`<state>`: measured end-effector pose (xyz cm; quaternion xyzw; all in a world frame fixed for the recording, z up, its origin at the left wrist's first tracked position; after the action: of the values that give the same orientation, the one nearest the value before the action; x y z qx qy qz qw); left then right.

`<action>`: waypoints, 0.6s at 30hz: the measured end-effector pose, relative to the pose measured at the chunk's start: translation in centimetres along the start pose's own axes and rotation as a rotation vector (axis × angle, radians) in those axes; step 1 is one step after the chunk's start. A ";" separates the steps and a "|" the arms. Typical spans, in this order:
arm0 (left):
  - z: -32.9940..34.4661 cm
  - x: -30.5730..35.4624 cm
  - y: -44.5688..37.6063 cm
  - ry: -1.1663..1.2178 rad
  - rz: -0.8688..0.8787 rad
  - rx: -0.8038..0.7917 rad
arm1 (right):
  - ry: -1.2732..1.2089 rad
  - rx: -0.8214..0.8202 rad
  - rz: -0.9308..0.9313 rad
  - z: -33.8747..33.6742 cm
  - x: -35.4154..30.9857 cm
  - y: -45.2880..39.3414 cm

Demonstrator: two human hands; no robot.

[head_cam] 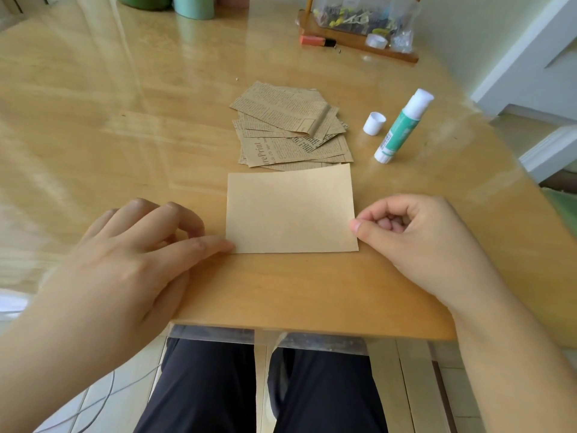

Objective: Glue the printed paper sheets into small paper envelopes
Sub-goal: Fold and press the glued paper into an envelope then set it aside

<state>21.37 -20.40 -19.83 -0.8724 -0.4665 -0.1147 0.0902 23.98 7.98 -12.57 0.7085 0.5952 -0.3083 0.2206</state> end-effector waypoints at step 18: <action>-0.4 0.2 0.2 -0.002 0.002 0.041 | 0.040 0.004 0.003 0.1 0.2 0.0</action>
<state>21.65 -20.43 -19.43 -0.8710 -0.4678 -0.1043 0.1078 24.00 8.07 -12.73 0.7160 0.5977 -0.2948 0.2077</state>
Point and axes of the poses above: each hand's wrist, its own y-axis away from the middle knuckle, its own z-axis out of the palm, x = y × z, the point moved 3 cm from there along -y, towards the middle knuckle, and after that the axes turned 4 degrees about y, right-handed, at the moved point
